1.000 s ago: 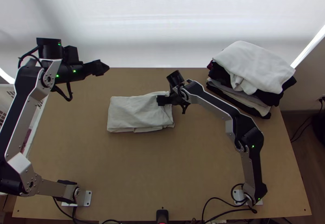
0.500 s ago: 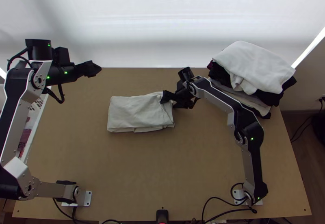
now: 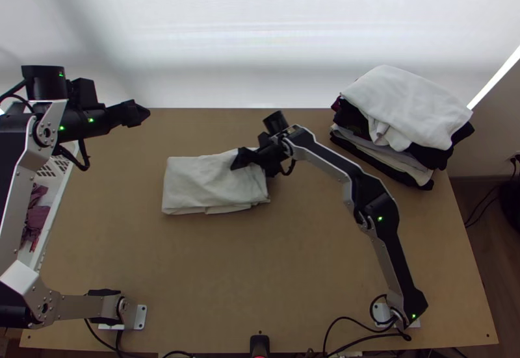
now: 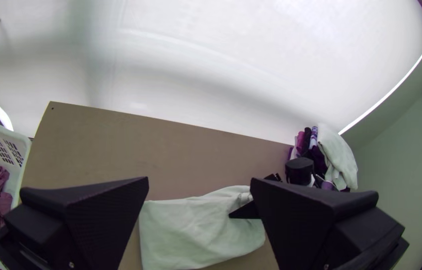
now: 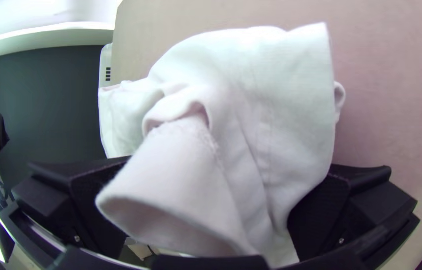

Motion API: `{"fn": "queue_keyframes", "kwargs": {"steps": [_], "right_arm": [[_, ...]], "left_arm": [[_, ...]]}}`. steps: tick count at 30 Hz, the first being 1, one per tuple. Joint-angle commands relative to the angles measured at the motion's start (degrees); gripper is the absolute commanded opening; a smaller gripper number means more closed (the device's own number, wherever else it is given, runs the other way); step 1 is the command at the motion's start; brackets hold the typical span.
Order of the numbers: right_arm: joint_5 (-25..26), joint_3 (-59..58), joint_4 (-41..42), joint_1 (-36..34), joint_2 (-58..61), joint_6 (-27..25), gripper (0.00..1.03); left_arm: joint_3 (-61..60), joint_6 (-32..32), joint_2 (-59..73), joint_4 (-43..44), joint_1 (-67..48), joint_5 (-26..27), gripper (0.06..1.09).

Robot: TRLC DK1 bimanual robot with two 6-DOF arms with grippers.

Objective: Fold the t-shirt

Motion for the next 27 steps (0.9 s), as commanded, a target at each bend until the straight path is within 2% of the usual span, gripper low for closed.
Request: {"fn": "queue_keyframes", "kwargs": {"steps": [1, 2, 3, 4, 5, 6, 7, 16, 27], "right_arm": [[-0.2, 1.1, -0.8, 3.9, 4.7, 1.8, 0.86], [-0.2, 1.6, -0.9, 4.0, 4.8, 1.8, 0.83], [-0.2, 1.7, -0.9, 4.0, 4.8, 1.8, 0.74], [-0.1, 1.9, -1.0, 4.0, 4.8, 1.8, 0.6], [-0.1, 1.8, -1.1, 4.0, 4.4, 1.9, 0.41], [-0.1, 1.6, -1.1, 3.7, 3.7, 1.8, 0.17], [-0.2, 1.4, -1.1, 3.4, 2.8, 2.3, 0.02], [-1.1, 0.0, -1.1, -1.2, -13.7, 2.1, 0.03], [-1.1, 9.1, -1.0, -11.2, -24.8, 2.2, 0.03]], "left_arm": [[0.1, 0.7, -1.9, -1.1, 0.9, -0.1, 1.05], [0.0, 0.7, -2.1, -1.3, 0.9, -0.1, 1.05], [-0.1, 0.7, -2.3, -1.4, 1.2, -0.1, 1.05], [-0.2, 0.7, -2.5, -1.4, 1.3, -0.1, 1.05], [-0.3, 0.7, -2.7, -1.4, 1.4, -0.1, 1.05], [-0.4, 0.7, -2.9, -1.4, 1.7, -0.1, 1.05], [-0.4, 0.7, -3.1, -1.4, 2.0, -0.1, 1.05], [-1.6, 0.6, -4.2, -1.6, 2.6, 0.0, 1.05], [-1.7, 0.3, -5.2, -1.2, 2.4, 0.0, 1.05]]}}
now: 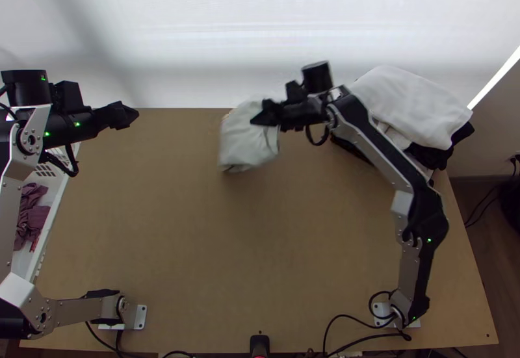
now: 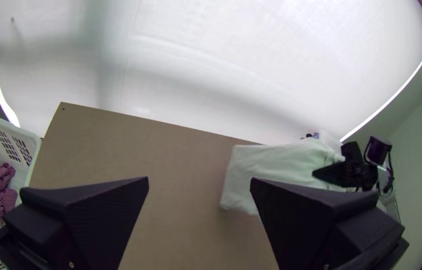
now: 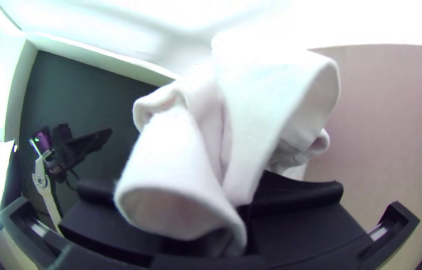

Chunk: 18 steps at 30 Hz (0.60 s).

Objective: Fold the t-shirt

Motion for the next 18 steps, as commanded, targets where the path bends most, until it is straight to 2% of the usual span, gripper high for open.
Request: {"fn": "queue_keyframes", "kwargs": {"steps": [1, 5, 15, 18], "right_arm": [[-0.9, 5.9, 0.8, -4.2, -3.7, 1.0, 0.03], [-0.9, 12.0, 3.2, -10.3, -4.2, 1.3, 0.03], [-1.2, 14.4, 20.7, -22.2, -7.2, 3.0, 0.03], [-2.4, 14.5, 27.2, -26.3, -7.3, 8.8, 0.03]], "left_arm": [[-1.1, 0.3, -2.2, 0.2, 0.1, 0.0, 1.05], [-1.4, 0.5, -2.8, 0.3, 0.1, 0.0, 1.05], [-1.8, 0.6, -3.5, 0.3, 0.3, 0.0, 1.05], [-1.9, 0.5, -3.7, 0.3, 0.2, 0.0, 1.05]]}}
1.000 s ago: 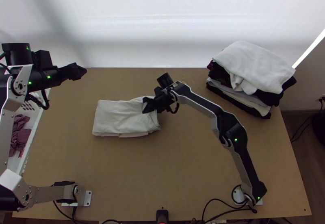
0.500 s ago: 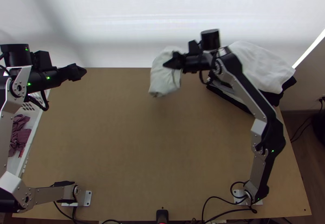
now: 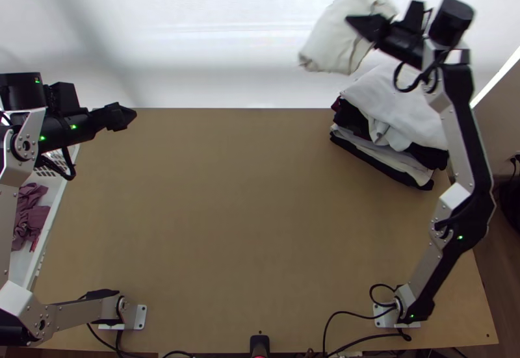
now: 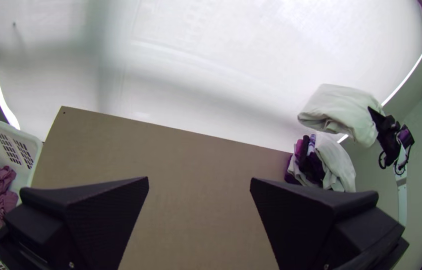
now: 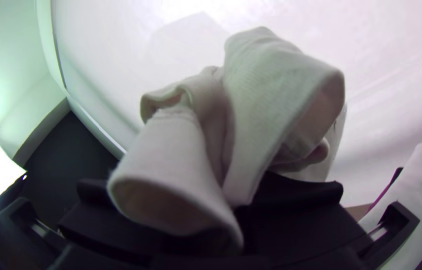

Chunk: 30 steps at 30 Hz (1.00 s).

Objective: Fold the t-shirt

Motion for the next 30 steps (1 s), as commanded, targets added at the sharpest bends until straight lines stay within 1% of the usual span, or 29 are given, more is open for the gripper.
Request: {"fn": "queue_keyframes", "kwargs": {"steps": [1, 3, 5, 8, 14, 21, 24, 30], "right_arm": [[-2.1, 3.0, 7.7, -4.1, -4.2, 6.7, 0.03], [-2.7, 3.1, 9.2, -6.2, -4.1, 9.7, 0.03], [-3.5, 2.9, 9.1, -7.5, -4.1, 11.0, 0.03], [-5.2, 1.7, 8.5, -9.4, -4.3, 12.3, 0.03], [-8.8, -1.2, 5.0, -12.1, -4.4, 12.4, 0.03], [-10.9, -2.3, 0.3, -13.7, -3.8, 11.5, 0.03], [-11.1, -2.3, -3.3, -13.9, -3.7, 9.3, 0.03], [-11.1, -1.9, -10.5, -14.5, -3.5, 6.6, 0.03]], "left_arm": [[-1.3, 0.4, -1.8, 0.2, 0.2, 0.0, 1.05], [-1.3, 0.3, -1.9, 0.3, 0.1, 0.0, 1.05], [-1.2, 0.1, -1.9, 0.3, 0.0, 0.0, 1.05], [-1.0, -0.2, -1.9, 0.3, -0.2, 0.0, 1.05], [-0.6, -1.1, -1.8, 0.8, -0.5, 0.0, 1.05], [-0.6, -2.5, -1.8, 1.5, -1.1, 0.0, 1.05], [-0.6, -2.6, -2.0, 1.4, -1.1, 0.0, 1.05], [-0.7, -2.8, -2.6, 1.4, -1.1, 0.0, 1.05]]}}
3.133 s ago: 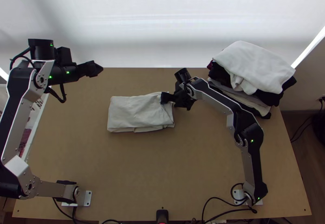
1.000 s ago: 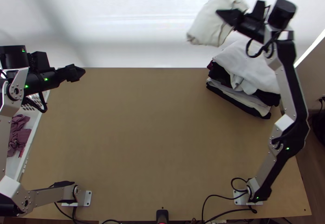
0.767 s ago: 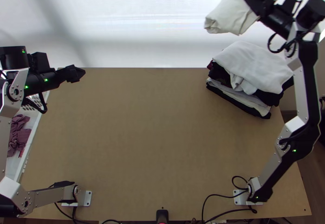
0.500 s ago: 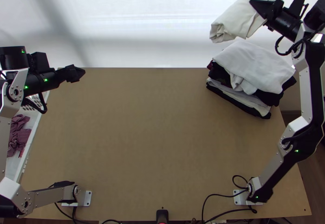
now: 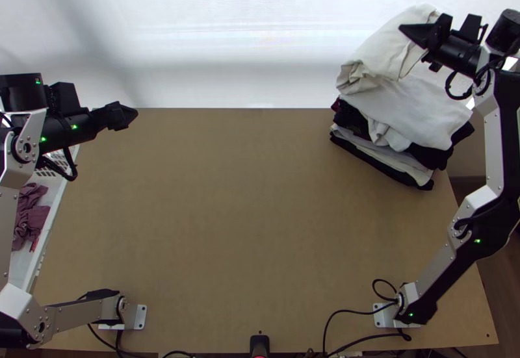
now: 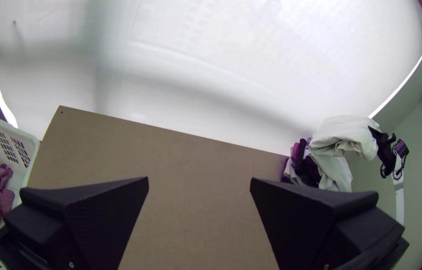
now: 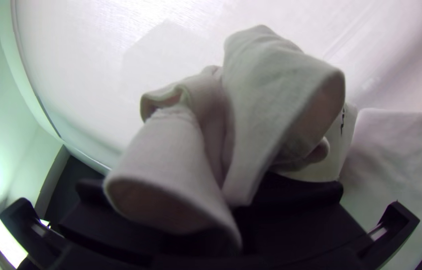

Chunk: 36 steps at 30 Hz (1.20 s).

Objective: Fold the t-shirt

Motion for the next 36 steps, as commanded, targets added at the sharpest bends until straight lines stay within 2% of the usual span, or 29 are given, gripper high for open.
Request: {"fn": "queue_keyframes", "kwargs": {"steps": [1, 9, 14, 21, 31, 32, 34, 36], "right_arm": [[-1.1, 0.4, -1.8, -0.8, -1.7, -2.5, 0.03], [-0.5, 0.7, -9.2, -3.8, -1.6, -7.3, 0.03], [0.7, 0.7, -14.2, -6.1, -1.6, -12.3, 0.03], [7.0, 0.6, -21.4, -7.5, -1.0, -21.7, 0.03], [13.1, 0.4, -22.3, -10.5, -0.2, -25.8, 0.03], [13.6, 0.3, -22.3, -10.6, -0.2, -26.0, 0.05], [14.4, 0.2, -22.5, -11.2, -0.2, -26.1, 0.22], [15.3, 0.2, -22.9, -11.5, -0.2, -26.4, 0.33]], "left_arm": [[-0.4, -1.1, -2.0, 0.4, -0.3, 0.0, 1.05], [-0.8, -1.0, -2.5, 0.4, -0.3, 0.0, 1.05], [-0.7, -0.9, -2.4, 0.5, -0.6, 0.0, 1.05], [-0.2, -0.9, -2.1, 0.6, -1.3, 0.0, 1.05], [-0.1, -1.1, -1.9, 0.6, -2.0, 0.0, 1.05], [-0.1, -1.1, -1.9, 0.6, -2.0, 0.0, 1.05], [-0.1, -1.0, -1.9, 0.6, -2.0, 0.0, 1.05], [0.0, -1.0, -1.8, 0.6, -2.0, 0.0, 1.05]]}}
